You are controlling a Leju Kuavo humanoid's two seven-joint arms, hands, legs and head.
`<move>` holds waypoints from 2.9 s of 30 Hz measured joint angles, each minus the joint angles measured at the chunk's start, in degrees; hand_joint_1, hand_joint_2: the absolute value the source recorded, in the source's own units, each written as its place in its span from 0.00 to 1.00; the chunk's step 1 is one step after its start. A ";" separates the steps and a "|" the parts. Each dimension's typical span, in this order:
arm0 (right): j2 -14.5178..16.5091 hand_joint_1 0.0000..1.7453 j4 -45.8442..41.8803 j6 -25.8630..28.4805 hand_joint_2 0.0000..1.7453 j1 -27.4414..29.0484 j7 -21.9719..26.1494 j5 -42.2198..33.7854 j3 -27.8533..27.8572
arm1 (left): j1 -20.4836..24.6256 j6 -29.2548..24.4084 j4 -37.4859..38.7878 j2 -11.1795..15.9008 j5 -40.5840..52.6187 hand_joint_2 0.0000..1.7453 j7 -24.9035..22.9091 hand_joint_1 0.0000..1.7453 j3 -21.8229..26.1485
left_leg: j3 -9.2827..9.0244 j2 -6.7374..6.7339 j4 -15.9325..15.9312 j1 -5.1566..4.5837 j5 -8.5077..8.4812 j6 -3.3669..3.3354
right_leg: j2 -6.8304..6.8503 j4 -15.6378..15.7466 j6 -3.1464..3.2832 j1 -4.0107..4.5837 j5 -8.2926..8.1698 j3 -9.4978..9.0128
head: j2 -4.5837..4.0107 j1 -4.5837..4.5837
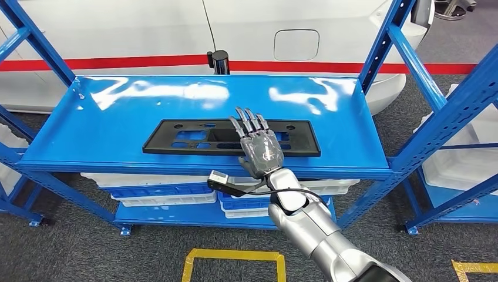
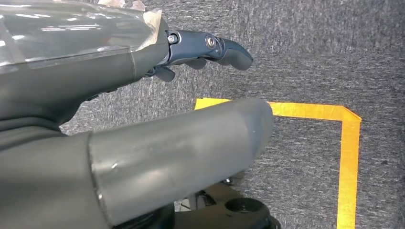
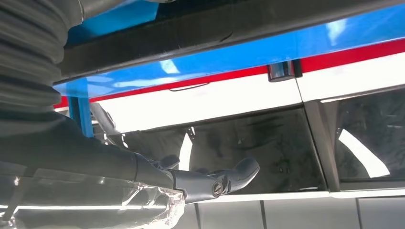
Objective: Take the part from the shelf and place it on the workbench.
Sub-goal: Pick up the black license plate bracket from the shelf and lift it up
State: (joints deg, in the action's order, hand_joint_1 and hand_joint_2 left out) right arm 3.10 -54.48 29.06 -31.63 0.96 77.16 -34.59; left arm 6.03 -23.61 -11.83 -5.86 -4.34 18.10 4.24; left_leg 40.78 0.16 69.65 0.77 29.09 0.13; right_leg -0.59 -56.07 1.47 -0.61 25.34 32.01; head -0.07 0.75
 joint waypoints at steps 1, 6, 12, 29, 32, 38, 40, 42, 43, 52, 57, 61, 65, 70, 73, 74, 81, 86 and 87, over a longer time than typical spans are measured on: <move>0.10 0.00 0.31 0.36 1.00 -0.15 -0.04 0.07 0.01 | 0.01 0.09 -0.01 0.03 -0.16 0.00 0.73 0.00 0.01 | -1.75 0.01 -4.44 -0.11 -2.62 -0.50 | -0.10 0.04 -0.09 0.01 0.19 -0.30 | 0.00 0.00; 0.64 0.38 3.33 2.61 1.00 -1.13 -0.15 0.43 0.33 | 0.20 0.50 -0.09 0.06 -2.55 0.00 7.86 0.00 0.77 | -5.95 -0.21 -13.43 -0.91 -5.68 -2.34 | -0.25 0.30 -1.21 0.50 0.96 -0.82 | -0.01 -0.01; 0.86 0.92 7.25 3.51 1.00 -1.74 0.02 0.39 0.79 | 0.36 -2.81 -0.18 -0.48 -4.38 0.00 13.35 0.00 3.13 | -7.78 -0.29 -15.27 -0.51 -6.30 -3.35 | 0.11 -14.71 -1.33 0.25 6.72 7.16 | 0.00 -0.21; 1.48 0.89 9.68 5.26 1.00 -1.68 2.04 0.00 1.26 | 0.24 -9.36 -0.17 -1.06 -3.62 1.00 17.60 0.00 4.89 | 0.50 -0.02 3.87 0.33 3.41 0.57 | 0.46 -1.18 -1.29 -0.76 -0.59 1.84 | -0.01 -0.16; 1.57 0.91 9.85 5.34 1.00 -1.87 2.11 0.04 1.26 | 0.33 -9.42 -0.17 -1.04 -3.61 1.00 17.74 0.00 5.07 | -4.25 -0.01 -5.95 0.27 -1.73 -0.30 | 0.29 -1.18 -1.33 -0.59 -0.57 1.65 | -0.01 -0.16; 1.79 0.91 9.87 5.43 1.00 -2.01 2.18 0.31 1.33 | 0.55 -9.43 -0.17 -0.99 -3.65 0.75 17.69 0.00 5.62 | -7.61 -0.18 -13.02 -0.37 -4.15 -2.22 | 0.27 -1.46 -2.55 -0.15 -0.41 2.13 | 0.00 -0.25; 1.79 0.91 9.87 5.43 1.00 -2.03 2.20 0.31 1.42 | 0.61 -9.39 -0.17 -1.08 -3.69 0.25 17.53 0.00 5.75 | -7.94 -0.30 -13.78 -0.24 -4.81 -2.89 | 0.32 -5.66 -2.47 -0.09 1.71 4.28 | -0.01 -0.37; 1.67 0.91 9.88 5.40 1.00 -1.87 2.21 0.32 1.46 | 0.61 -9.31 -0.17 -1.15 -3.85 0.25 17.21 0.00 5.85 | -7.85 -0.31 -13.81 -0.42 -4.91 -3.15 | 0.33 -13.56 -2.16 -0.19 4.96 8.07 | -0.01 -0.42; 1.58 0.92 9.90 5.39 1.00 -1.72 2.21 0.34 1.48 | 0.57 -9.25 -0.17 -1.15 -3.93 0.50 17.02 0.00 5.89 | -7.82 -0.28 -13.78 -0.46 -4.90 -3.16 | 0.34 -16.68 -2.29 -0.24 5.90 9.62 | -0.01 -0.42; 1.52 0.94 9.85 5.41 1.00 -1.79 2.15 0.46 1.69 | 0.55 -9.45 -0.17 -1.19 -3.53 1.00 17.30 0.00 5.97 | -7.58 0.06 -12.54 -0.62 -3.84 -1.33 | 0.59 -1.13 -2.35 -0.27 -0.40 1.70 | -0.01 -0.39; 1.62 0.96 9.76 5.43 1.00 -1.75 1.93 0.73 1.72 | 0.55 -10.59 -0.17 -1.18 -3.01 1.00 18.57 0.00 5.97 | -2.28 0.01 -1.04 0.23 2.68 0.38 | 0.58 -0.80 -0.99 -0.89 -0.64 1.45 | 0.00 -0.09; 1.60 0.96 9.74 5.53 1.00 -1.64 1.89 0.85 1.75 | 0.43 -10.19 -0.17 -1.17 -3.07 1.00 19.01 0.00 5.97 | -1.21 -0.02 0.76 0.64 1.44 0.78 | 0.50 -0.82 -1.00 -0.85 -0.62 1.41 | -0.01 -0.09; 1.62 0.96 9.58 5.69 1.00 -1.63 1.97 0.43 1.99 | 0.75 -11.03 -0.17 -1.13 -3.60 1.00 16.79 0.00 6.14 | -7.74 -0.01 -12.09 0.26 -3.50 -0.27 | 0.37 -0.80 -1.61 -0.41 -0.62 1.34 | 0.00 -0.14; 1.47 0.96 8.81 6.10 1.00 -1.51 2.51 -1.04 2.57 | 0.88 -9.63 -0.17 -1.16 -3.28 1.00 12.95 0.00 6.34 | -8.15 0.01 -13.42 -0.38 -4.23 -1.41 | 0.46 -0.16 -2.74 0.11 -0.85 1.30 | -0.01 -0.35; 1.28 0.96 7.82 6.88 1.00 -1.18 3.61 -3.18 3.38 | 0.89 -7.99 -0.17 -1.20 -2.88 1.00 11.21 0.00 6.36 | -8.17 0.13 -13.52 -1.13 -4.31 -1.35 | 0.53 0.15 -2.49 0.40 -1.00 1.19 | 0.00 -0.44; 1.20 0.96 7.45 7.01 1.00 -1.05 3.90 -3.69 3.62 | 0.88 -7.55 -0.17 -1.18 -2.64 1.00 10.60 0.00 6.36 | -8.13 0.13 -13.50 -1.29 -4.28 -1.50 | 0.53 0.20 -2.54 0.29 -1.04 1.19 | -0.01 -0.44; 0.50 0.96 5.76 6.87 1.00 -0.61 4.16 -4.38 4.58 | 0.95 -6.12 -0.17 -1.13 -1.10 1.00 6.71 0.00 6.27 | -8.10 0.11 -13.46 -1.74 -4.18 -2.06 | 0.52 0.35 -2.79 -0.12 -1.17 1.19 | -0.01 -0.45; 0.16 0.96 5.58 6.74 1.00 -0.71 4.19 -5.95 5.16 | 1.08 -5.15 -0.17 -1.11 -0.32 1.00 5.80 0.00 5.74 | -8.09 0.12 -13.44 -1.76 -4.15 -2.11 | 0.52 0.39 -3.43 -0.17 -1.13 1.18 | 0.00 -0.45; 0.06 0.96 5.56 6.65 1.00 -0.87 4.38 -6.74 5.43 | 1.12 -5.13 -0.17 -1.10 -0.28 1.00 5.73 0.00 5.73 | -8.09 0.12 -13.44 -1.76 -4.15 -2.11 | 0.52 0.39 -3.45 -0.18 -1.12 1.18 | 0.00 -0.45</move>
State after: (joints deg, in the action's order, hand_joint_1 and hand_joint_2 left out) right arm 3.16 -48.92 35.71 -32.50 5.34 70.41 -29.17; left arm 7.15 -28.73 -12.00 -6.96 -4.62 23.83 9.97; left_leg 32.69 0.28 56.22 -0.98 24.94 -1.98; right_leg -0.06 -55.68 -1.97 -0.78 24.22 33.19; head -0.07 0.31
